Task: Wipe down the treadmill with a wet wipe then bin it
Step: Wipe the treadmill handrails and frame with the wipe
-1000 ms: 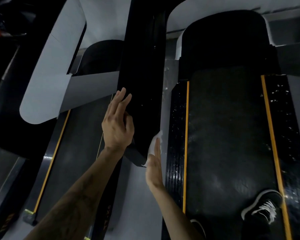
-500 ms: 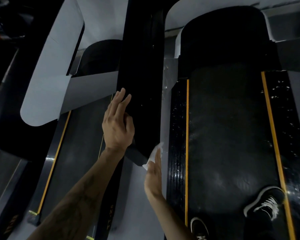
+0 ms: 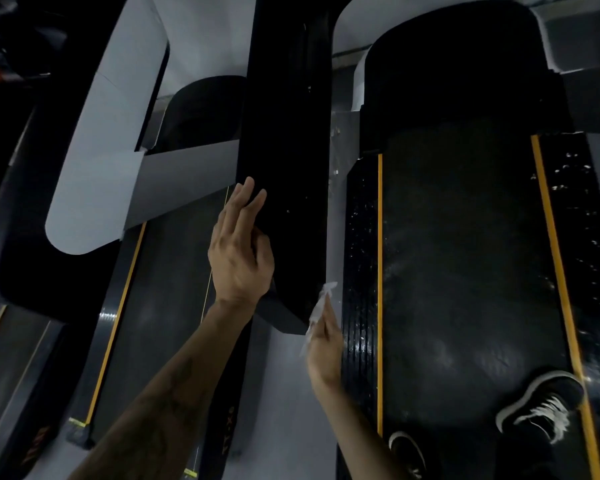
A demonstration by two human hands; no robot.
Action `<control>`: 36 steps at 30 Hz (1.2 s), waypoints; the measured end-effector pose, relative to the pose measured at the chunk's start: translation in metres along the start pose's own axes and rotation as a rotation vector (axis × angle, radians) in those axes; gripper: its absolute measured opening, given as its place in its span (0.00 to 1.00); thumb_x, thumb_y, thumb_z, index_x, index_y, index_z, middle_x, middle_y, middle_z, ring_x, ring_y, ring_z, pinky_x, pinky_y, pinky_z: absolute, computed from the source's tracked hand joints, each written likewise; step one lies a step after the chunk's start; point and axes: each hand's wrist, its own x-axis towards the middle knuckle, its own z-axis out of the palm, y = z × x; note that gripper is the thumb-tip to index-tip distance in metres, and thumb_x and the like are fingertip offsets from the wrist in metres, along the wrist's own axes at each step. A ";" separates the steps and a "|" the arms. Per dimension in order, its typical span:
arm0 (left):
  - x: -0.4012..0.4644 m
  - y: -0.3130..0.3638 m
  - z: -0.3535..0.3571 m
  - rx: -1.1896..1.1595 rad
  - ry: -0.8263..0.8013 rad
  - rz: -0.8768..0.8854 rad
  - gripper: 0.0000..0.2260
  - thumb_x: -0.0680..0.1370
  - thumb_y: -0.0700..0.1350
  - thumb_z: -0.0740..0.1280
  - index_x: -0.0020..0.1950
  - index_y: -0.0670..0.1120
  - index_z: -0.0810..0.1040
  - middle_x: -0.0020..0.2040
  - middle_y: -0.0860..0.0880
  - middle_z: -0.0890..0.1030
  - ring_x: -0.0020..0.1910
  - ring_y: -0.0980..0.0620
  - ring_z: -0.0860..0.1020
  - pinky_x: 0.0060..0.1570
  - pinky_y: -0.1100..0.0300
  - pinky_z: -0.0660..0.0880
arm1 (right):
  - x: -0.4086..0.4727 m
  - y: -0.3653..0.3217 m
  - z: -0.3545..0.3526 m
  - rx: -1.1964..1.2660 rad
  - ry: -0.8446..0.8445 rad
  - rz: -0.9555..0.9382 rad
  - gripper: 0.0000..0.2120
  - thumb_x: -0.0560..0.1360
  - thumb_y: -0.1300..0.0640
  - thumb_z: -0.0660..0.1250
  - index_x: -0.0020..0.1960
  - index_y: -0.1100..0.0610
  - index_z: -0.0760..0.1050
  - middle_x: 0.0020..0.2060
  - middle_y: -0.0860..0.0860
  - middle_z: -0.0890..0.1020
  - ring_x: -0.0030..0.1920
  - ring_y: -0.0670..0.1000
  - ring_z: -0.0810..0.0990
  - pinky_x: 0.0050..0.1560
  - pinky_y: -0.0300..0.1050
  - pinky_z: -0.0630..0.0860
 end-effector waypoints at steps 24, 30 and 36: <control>0.002 0.004 -0.002 -0.018 -0.007 -0.039 0.25 0.75 0.40 0.56 0.71 0.39 0.77 0.76 0.44 0.73 0.77 0.44 0.68 0.68 0.39 0.72 | 0.014 -0.044 0.003 0.176 -0.094 -0.082 0.25 0.85 0.55 0.57 0.81 0.52 0.61 0.70 0.40 0.76 0.74 0.44 0.70 0.72 0.37 0.66; 0.002 0.004 0.000 -0.007 -0.002 -0.047 0.26 0.75 0.41 0.56 0.71 0.39 0.77 0.76 0.44 0.73 0.77 0.45 0.69 0.69 0.39 0.71 | 0.064 -0.060 0.013 0.126 -0.006 0.091 0.28 0.83 0.35 0.56 0.77 0.48 0.71 0.74 0.50 0.74 0.75 0.49 0.70 0.79 0.56 0.63; 0.002 0.003 0.000 -0.017 0.010 -0.029 0.25 0.74 0.40 0.56 0.70 0.38 0.77 0.75 0.43 0.73 0.77 0.44 0.69 0.69 0.39 0.71 | 0.034 -0.043 0.011 0.123 -0.089 -0.178 0.22 0.87 0.56 0.56 0.81 0.53 0.62 0.79 0.41 0.64 0.78 0.36 0.60 0.78 0.34 0.56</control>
